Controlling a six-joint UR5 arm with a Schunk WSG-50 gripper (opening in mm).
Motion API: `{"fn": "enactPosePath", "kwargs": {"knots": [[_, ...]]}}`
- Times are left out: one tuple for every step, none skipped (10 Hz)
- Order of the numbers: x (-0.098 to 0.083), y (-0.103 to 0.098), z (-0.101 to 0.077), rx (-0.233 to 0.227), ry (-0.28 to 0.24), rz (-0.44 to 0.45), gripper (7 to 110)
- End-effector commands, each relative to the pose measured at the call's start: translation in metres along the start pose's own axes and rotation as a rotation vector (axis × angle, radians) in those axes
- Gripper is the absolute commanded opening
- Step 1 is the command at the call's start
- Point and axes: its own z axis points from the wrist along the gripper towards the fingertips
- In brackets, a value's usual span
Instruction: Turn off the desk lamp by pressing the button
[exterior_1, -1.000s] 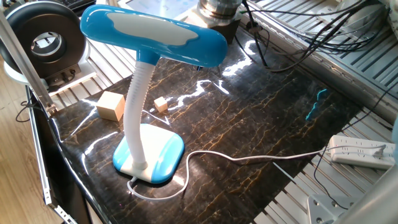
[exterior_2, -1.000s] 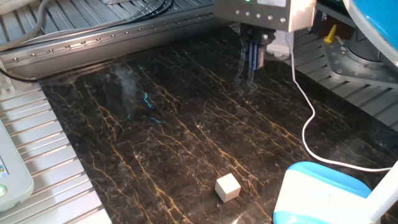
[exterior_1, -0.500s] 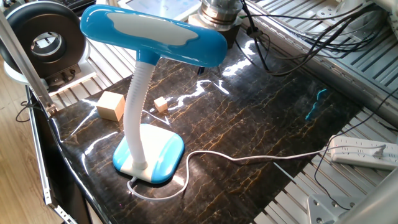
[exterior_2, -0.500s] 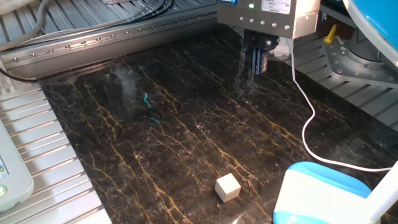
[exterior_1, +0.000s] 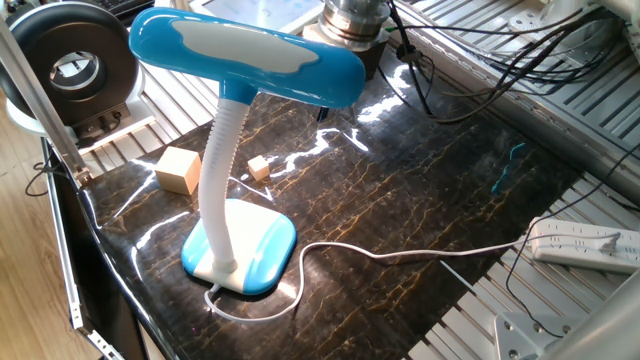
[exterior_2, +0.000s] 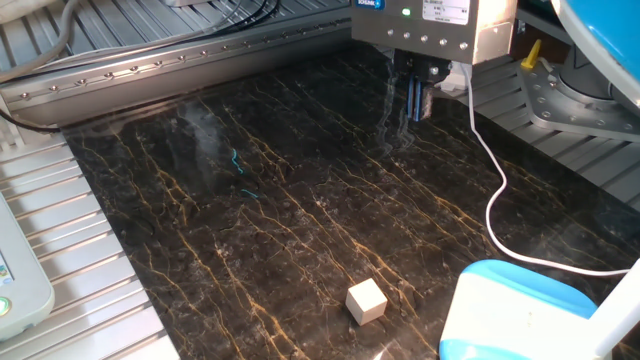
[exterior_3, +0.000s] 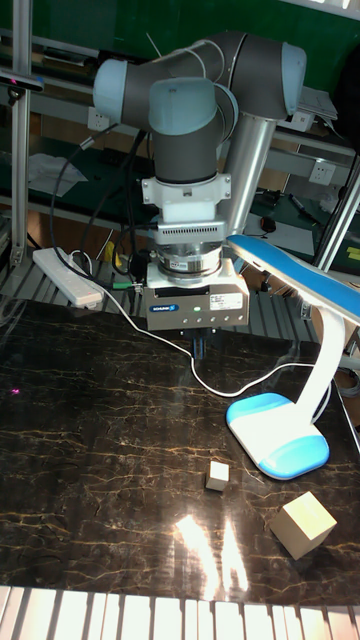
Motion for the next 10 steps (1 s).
{"fn": "enactPosePath", "kwargs": {"knots": [[0.007, -0.024, -0.003, 0.094, 0.030, -0.058, 7], [0.009, -0.024, -0.003, 0.093, 0.042, -0.077, 7], [0.010, -0.022, -0.003, 0.086, 0.045, -0.090, 7], [0.013, -0.018, -0.002, 0.067, 0.057, -0.080, 7], [0.014, -0.011, -0.002, 0.041, 0.059, -0.065, 7], [0.013, -0.006, -0.002, 0.023, 0.052, -0.059, 7], [0.010, 0.006, -0.002, -0.027, 0.040, -0.036, 7], [0.008, 0.029, -0.003, -0.119, 0.035, 0.017, 7], [0.009, 0.053, -0.007, -0.213, 0.043, 0.068, 7], [0.011, 0.072, -0.012, -0.290, 0.060, 0.096, 7]]}}
